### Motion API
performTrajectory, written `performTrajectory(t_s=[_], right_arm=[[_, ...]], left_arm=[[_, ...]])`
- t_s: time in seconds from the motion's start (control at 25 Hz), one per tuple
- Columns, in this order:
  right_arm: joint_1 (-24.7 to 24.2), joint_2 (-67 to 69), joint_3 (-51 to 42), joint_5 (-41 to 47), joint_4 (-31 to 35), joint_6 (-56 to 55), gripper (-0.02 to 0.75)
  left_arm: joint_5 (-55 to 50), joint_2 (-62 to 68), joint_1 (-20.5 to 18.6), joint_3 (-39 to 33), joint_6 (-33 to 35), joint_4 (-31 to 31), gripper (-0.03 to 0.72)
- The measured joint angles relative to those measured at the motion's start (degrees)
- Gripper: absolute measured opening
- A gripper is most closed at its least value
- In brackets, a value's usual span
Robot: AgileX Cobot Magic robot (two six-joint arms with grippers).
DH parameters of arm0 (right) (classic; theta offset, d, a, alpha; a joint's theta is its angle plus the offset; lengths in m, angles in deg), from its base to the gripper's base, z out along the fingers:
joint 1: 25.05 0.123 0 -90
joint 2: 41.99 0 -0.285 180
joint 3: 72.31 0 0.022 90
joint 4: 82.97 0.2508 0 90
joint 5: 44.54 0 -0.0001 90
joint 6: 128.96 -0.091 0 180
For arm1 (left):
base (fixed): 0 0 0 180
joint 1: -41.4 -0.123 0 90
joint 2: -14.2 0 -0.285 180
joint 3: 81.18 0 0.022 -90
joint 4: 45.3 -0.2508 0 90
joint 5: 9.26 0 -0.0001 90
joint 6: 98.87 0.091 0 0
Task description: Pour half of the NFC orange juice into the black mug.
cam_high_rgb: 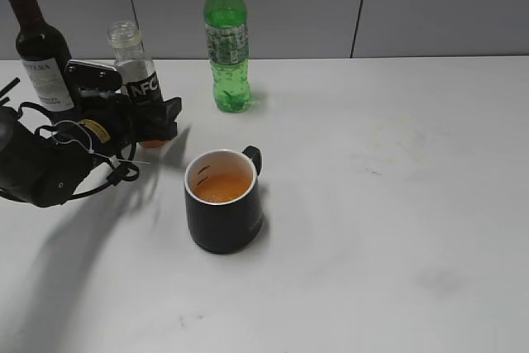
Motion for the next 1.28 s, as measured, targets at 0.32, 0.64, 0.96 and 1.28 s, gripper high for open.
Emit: performTrajectory(t_s=[0.32, 0.64, 0.96, 1.28], right_arm=[[0.0, 0.0, 0.0, 0.0, 0.0, 0.0, 0.592], [-0.1, 0.0, 0.0, 0.0, 0.0, 0.0, 0.592], [-0.1, 0.0, 0.0, 0.0, 0.0, 0.0, 0.592], [-0.1, 0.0, 0.0, 0.0, 0.0, 0.0, 0.592]], left_arm=[[-0.2, 0.0, 0.0, 0.0, 0.0, 0.3, 0.667], [3.7, -1.2, 0.0, -5.1, 0.0, 2.3, 0.667], [8.9, -8.2, 0.0, -17.8, 0.0, 4.4, 0.667], [-9.9, -28.0, 0.0, -25.7, 0.0, 4.8, 0.661]])
